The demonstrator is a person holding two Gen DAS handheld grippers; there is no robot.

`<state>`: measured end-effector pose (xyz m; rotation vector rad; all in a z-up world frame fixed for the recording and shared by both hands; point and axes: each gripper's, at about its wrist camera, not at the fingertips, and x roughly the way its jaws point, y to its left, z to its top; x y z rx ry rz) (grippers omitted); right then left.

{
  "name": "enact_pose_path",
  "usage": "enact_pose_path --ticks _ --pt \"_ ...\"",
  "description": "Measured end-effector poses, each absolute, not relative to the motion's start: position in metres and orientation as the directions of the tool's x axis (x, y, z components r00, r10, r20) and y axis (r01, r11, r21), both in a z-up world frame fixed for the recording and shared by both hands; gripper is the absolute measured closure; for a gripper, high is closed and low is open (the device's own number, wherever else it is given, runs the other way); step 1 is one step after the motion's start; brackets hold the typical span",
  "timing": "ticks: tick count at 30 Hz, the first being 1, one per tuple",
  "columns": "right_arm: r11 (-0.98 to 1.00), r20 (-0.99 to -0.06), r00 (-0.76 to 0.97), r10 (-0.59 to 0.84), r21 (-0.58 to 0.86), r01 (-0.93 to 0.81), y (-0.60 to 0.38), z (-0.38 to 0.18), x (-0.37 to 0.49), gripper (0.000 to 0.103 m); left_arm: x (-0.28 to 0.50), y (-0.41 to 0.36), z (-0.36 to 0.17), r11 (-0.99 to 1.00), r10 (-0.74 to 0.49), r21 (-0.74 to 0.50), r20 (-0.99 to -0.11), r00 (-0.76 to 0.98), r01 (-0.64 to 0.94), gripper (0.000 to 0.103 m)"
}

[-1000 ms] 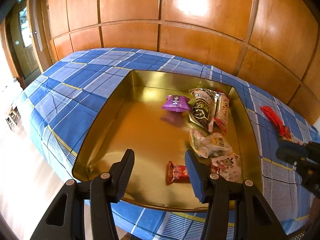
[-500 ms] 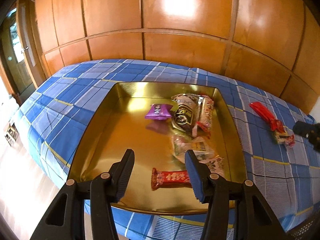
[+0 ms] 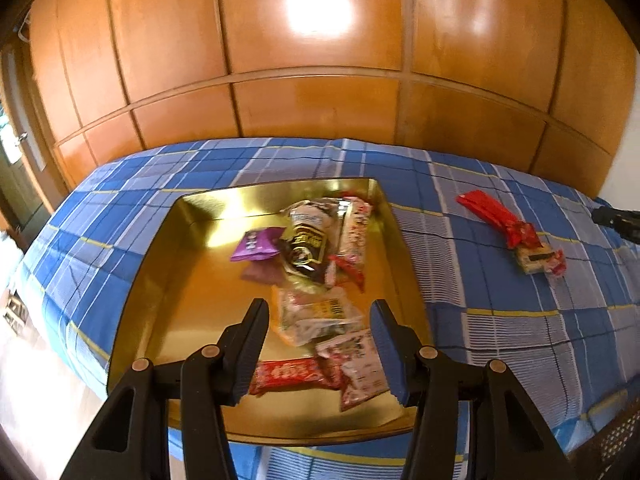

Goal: Organize snacks
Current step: 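Move both tools back toward the cracker box and red packets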

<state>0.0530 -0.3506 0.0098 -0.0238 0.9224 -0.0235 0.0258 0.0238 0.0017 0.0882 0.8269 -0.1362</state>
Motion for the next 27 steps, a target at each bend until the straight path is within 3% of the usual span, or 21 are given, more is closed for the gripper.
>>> enact_pose_path --ticks 8,27 --pt "0.979 -0.846 0.532 -0.036 0.077 0.189 -0.415 -0.030 0.050 0.079 0.031 -0.015 0.000 0.969 -0.109 0.067 -0.750 0.653 0.239 0.050" --pt "0.969 -0.825 0.565 0.016 0.152 0.195 -0.414 -0.021 0.052 0.079 0.053 -0.117 -0.024 0.897 -0.204 0.080 -0.797 0.568 0.434 0.049"
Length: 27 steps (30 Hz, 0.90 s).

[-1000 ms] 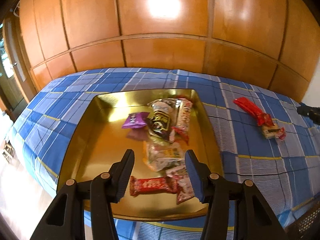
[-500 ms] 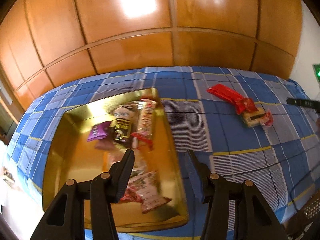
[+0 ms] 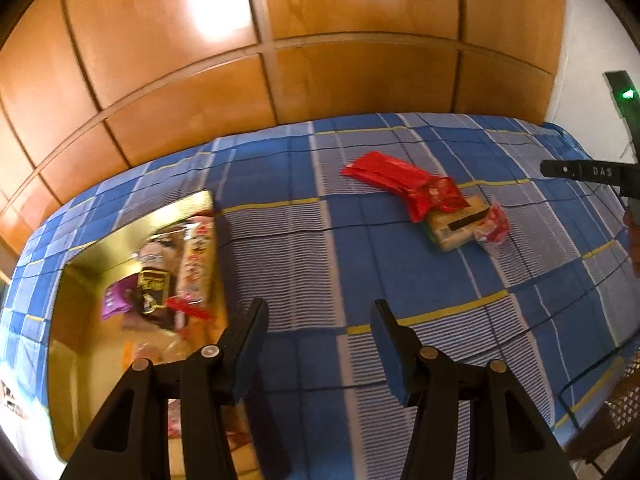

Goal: Organize snacks
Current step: 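Move both tools back toward the cracker box and red packets, then grasp the pink candy with the left tool and lift it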

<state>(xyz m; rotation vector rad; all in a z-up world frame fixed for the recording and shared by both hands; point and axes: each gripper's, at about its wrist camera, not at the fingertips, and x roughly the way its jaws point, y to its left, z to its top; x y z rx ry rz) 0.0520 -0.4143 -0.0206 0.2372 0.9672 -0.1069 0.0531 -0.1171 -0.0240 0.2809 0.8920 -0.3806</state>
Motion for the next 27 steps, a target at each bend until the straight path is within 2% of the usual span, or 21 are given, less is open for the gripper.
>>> enact_pose_path --ticks 13,19,23,27 --pt "0.965 -0.833 0.553 0.007 0.151 0.214 -0.416 -0.023 0.053 0.077 0.069 -0.172 -0.044 0.846 -0.317 -0.034 -0.835 0.450 0.532 0.040" --pt "0.961 -0.835 0.551 0.006 0.158 0.228 -0.419 -0.023 0.053 0.075 0.071 -0.207 -0.043 0.787 -0.348 0.017 -0.814 0.465 0.617 0.040" --pt "0.958 -0.834 0.552 0.006 0.163 0.235 -0.420 -0.022 0.053 0.075 0.079 -0.226 -0.044 0.761 -0.418 -0.094 -0.827 0.376 0.642 0.040" --pt "0.955 -0.831 0.556 0.012 0.174 0.239 -0.421 -0.021 0.053 0.075 0.078 -0.251 -0.044 0.737 -0.433 -0.065 -0.810 0.396 0.673 0.038"
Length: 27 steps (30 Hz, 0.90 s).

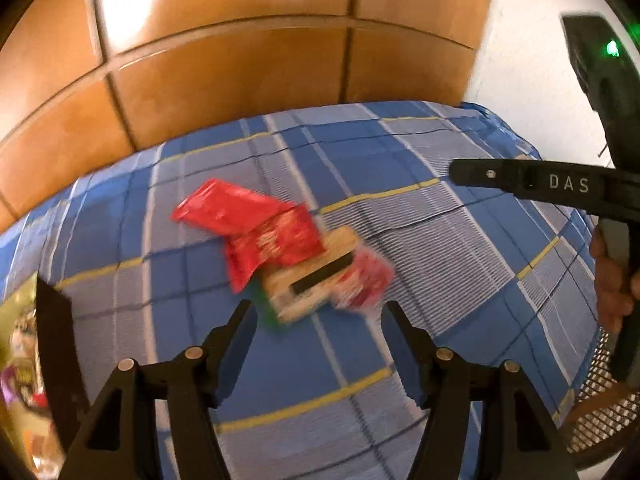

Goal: Organize snacks
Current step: 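Grasp the pink candy with the left tool and lift it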

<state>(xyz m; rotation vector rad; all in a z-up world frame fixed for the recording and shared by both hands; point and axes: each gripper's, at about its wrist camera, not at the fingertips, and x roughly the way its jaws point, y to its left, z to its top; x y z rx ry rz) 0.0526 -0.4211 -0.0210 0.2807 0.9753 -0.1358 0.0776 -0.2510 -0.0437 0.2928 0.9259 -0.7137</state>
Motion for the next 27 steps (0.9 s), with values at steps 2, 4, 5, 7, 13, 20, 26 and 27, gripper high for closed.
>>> enact_pose_path --ticks 2,4,5,7,13,20,26,27 --pt "0.956 -0.830 0.557 0.014 0.175 0.237 -0.421 -0.021 0.053 0.075 0.076 -0.266 -0.047 0.711 -0.435 -0.040 -0.809 0.395 0.702 0.038" --pt "0.955 -0.830 0.557 0.018 0.179 0.236 -0.421 -0.020 0.054 0.075 0.073 -0.283 -0.053 0.675 -0.420 0.020 -0.812 0.406 0.738 0.038" --pt "0.955 -0.829 0.559 0.020 0.181 0.234 -0.421 -0.020 0.054 0.075 0.072 -0.289 -0.057 0.664 -0.408 0.048 -0.813 0.415 0.746 0.038" --pt "0.956 -0.826 0.563 0.019 0.179 0.231 -0.421 -0.019 0.054 0.075 0.075 -0.300 -0.071 0.651 -0.375 0.099 -0.820 0.432 0.753 0.061" --pt "0.961 -0.833 0.553 0.025 0.173 0.217 -0.418 -0.023 0.054 0.075 0.075 -0.279 -0.068 0.688 -0.429 0.004 -0.804 0.411 0.726 0.078" --pt "0.976 -0.867 0.490 0.091 0.175 0.129 -0.397 -0.038 0.059 0.075 0.059 -0.208 -0.060 0.758 -0.437 -0.101 -0.813 0.386 0.645 0.078" --pt "0.957 -0.878 0.433 0.204 0.273 0.102 -0.383 -0.055 0.070 0.075 0.043 -0.159 -0.080 0.796 -0.389 -0.101 -0.841 0.377 0.596 0.077" --pt "0.956 -0.879 0.428 0.209 0.276 0.100 -0.379 -0.057 0.074 0.075 0.040 -0.154 -0.082 0.796 -0.393 -0.104 -0.837 0.379 0.596 0.077"
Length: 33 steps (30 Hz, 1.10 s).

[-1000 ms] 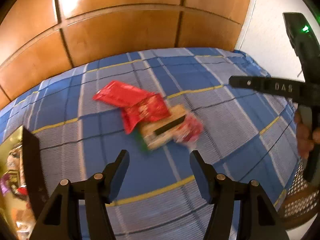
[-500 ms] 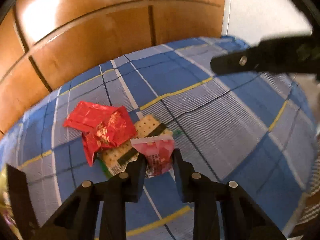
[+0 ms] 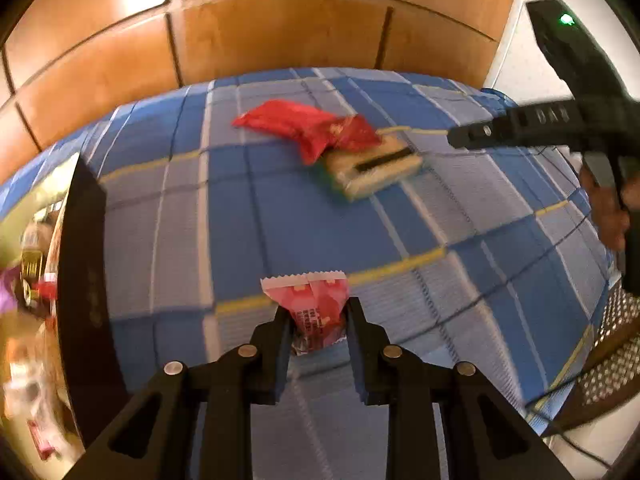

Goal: Organize snacks
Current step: 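Grasp the pink candy with the left tool and lift it, then carry the pink candy with the left tool while the right tool grasps the cracker packet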

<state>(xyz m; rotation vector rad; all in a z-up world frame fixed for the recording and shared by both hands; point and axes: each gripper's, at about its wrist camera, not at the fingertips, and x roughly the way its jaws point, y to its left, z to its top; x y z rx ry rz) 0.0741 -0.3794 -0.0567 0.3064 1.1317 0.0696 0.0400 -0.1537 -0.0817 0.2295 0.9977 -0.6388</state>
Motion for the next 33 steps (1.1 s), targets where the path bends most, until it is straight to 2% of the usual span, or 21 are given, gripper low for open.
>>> enact_pose_path --ticks 6,12,19,24,27,31,33 --pt "0.944 -0.880 0.421 0.219 0.301 0.137 -0.368 -0.069 0.120 0.075 0.037 -0.136 -0.086 0.812 -0.414 -0.148 -0.828 0.378 0.565 0.077" --pt "0.875 -0.872 0.371 0.319 0.422 0.238 -0.375 -0.101 0.134 0.072 0.038 -0.129 -0.088 0.823 -0.426 -0.178 -0.821 0.379 0.539 0.077" --pt "0.893 -0.883 0.212 0.419 0.442 0.077 -0.337 -0.095 0.081 0.071 0.038 -0.124 -0.088 0.828 -0.433 -0.192 -0.816 0.382 0.527 0.077" --pt "0.943 -0.933 0.142 0.331 0.320 -0.098 -0.315 -0.083 0.053 0.061 0.035 -0.118 -0.087 0.835 -0.428 -0.196 -0.820 0.381 0.515 0.077" --pt "0.957 -0.945 0.195 0.261 0.227 -0.181 -0.304 -0.071 0.048 0.057 0.034 -0.116 -0.087 0.837 -0.423 -0.191 -0.820 0.386 0.512 0.077" --pt "0.934 -0.941 0.254 0.224 0.132 -0.332 -0.271 -0.057 0.057 0.038 0.034 -0.116 -0.087 0.841 -0.417 -0.187 -0.822 0.388 0.508 0.077" --pt "0.918 -0.949 0.262 0.175 0.061 -0.392 -0.257 -0.059 0.060 0.037 0.035 -0.116 -0.087 0.840 -0.414 -0.181 -0.823 0.389 0.512 0.077"
